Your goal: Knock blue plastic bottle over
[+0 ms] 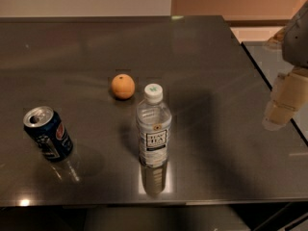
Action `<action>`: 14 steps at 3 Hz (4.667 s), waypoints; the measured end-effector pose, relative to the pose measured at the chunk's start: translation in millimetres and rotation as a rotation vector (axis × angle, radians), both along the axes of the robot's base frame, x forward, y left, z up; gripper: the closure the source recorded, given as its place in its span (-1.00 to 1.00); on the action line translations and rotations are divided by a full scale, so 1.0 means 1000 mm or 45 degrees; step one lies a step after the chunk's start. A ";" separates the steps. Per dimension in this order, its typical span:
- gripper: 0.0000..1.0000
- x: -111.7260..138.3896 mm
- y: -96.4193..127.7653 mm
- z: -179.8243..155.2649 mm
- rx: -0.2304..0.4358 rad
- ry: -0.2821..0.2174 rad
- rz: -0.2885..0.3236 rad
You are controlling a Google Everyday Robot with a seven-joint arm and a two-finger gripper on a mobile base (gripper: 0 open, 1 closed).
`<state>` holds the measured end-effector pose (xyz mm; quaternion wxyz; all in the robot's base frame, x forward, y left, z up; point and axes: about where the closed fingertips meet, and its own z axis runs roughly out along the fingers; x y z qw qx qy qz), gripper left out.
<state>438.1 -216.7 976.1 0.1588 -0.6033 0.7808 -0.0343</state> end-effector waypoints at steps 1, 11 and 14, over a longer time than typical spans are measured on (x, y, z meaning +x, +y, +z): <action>-1.00 0.000 0.000 0.000 0.000 0.000 0.000; -0.66 -0.038 0.205 -0.048 1.013 0.166 0.553; 0.76 -0.032 0.203 -0.037 0.934 0.181 0.486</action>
Offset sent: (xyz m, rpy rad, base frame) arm 0.0024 0.0110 -0.0034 0.0912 0.0043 0.0247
